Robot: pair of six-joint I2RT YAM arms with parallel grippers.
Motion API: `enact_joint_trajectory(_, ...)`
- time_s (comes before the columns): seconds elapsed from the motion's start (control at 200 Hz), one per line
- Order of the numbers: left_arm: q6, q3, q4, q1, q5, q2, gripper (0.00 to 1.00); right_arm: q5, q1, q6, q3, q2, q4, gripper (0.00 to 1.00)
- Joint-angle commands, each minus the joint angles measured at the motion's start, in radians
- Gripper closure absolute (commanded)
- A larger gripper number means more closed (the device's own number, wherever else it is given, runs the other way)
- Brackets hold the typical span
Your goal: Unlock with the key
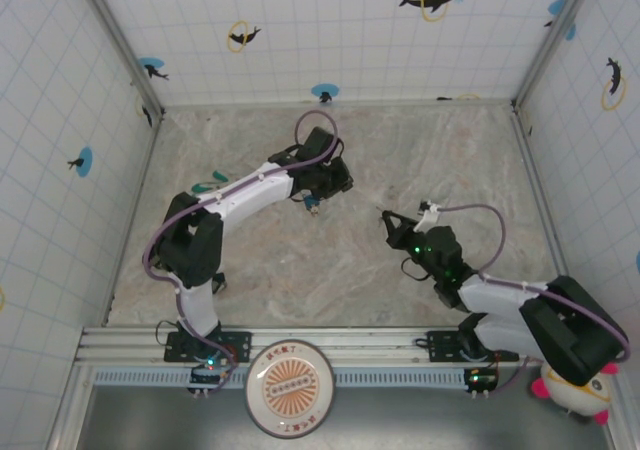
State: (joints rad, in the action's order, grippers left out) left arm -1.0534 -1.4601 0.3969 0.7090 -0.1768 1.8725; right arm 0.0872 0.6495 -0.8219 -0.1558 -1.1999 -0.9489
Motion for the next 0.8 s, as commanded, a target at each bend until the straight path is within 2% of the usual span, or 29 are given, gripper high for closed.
enact_joint_trajectory(0.0,-0.108,0.012,-0.047,-0.008,-0.057,-0.049,0.96,0.073,0.026,-0.009,-0.039,-0.069,-0.223,1.00)
enact_joint_trajectory(0.15,-0.139,0.033,-0.061,-0.008,-0.035,-0.077,0.96,0.117,0.053,-0.017,-0.049,-0.176,-0.345,1.00)
enact_joint_trajectory(0.295,-0.181,0.058,-0.086,-0.008,-0.066,-0.088,0.95,0.172,0.084,-0.006,-0.053,-0.263,-0.479,1.00)
enact_joint_trajectory(0.606,-0.248,0.090,-0.056,-0.006,-0.057,-0.093,0.96,0.267,0.150,0.024,-0.116,-0.354,-0.466,1.00)
enact_joint_trajectory(0.796,-0.298,0.102,-0.031,-0.003,-0.037,-0.092,0.96,0.269,0.170,0.013,-0.148,-0.417,-0.461,1.00)
